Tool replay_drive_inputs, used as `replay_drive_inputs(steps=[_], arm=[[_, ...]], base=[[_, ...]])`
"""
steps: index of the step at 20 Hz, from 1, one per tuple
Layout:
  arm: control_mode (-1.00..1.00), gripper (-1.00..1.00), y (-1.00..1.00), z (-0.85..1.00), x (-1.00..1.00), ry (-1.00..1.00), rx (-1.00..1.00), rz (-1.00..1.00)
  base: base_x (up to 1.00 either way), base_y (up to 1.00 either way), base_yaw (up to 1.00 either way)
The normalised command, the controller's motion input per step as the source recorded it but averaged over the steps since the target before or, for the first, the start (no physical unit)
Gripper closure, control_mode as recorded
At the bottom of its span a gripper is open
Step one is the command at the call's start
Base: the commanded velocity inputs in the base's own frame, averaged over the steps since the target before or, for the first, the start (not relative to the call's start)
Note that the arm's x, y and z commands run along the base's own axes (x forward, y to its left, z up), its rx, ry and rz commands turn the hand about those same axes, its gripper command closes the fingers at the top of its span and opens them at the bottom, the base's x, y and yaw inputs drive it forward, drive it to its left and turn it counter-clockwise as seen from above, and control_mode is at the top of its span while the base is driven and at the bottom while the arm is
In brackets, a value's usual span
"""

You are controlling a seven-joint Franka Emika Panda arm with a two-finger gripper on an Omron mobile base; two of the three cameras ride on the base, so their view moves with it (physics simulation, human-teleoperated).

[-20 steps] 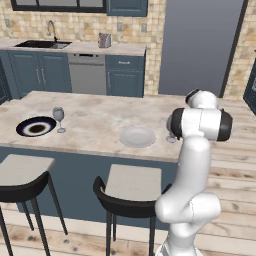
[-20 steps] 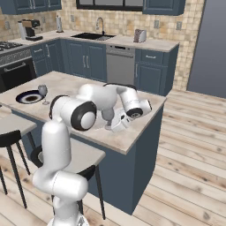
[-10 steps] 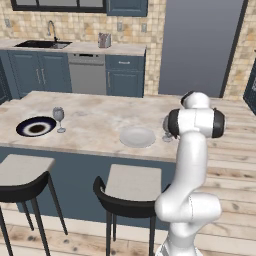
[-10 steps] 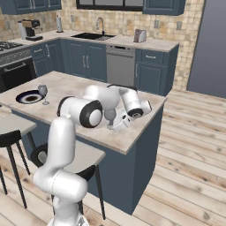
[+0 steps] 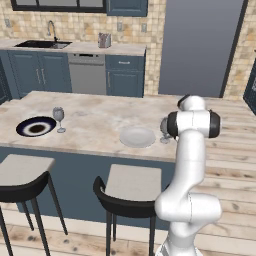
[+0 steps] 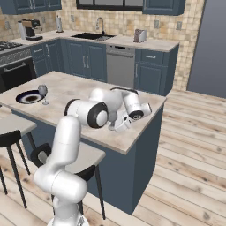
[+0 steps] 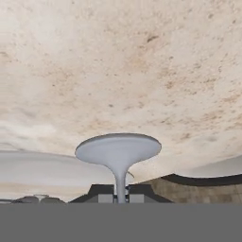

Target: Retrieve the wine glasses from the counter and place one next to each plate.

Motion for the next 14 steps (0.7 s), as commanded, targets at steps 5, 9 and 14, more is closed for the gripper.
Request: replay_drive_inputs(steps=[5, 9, 14], arm=[[-1.00, 1.00, 0.00, -0.25, 0.22, 0.00, 0.00, 0.00], [-1.00, 1.00, 0.00, -0.16, 0.21, 0.00, 0.00, 0.00], [-1.00, 1.00, 0.00, -0.11, 0.26, 0.00, 0.00, 0.00]], base=[[0.00, 0.00, 0.00], [0.00, 0.00, 0.00], [0.00, 0.00, 0.00]])
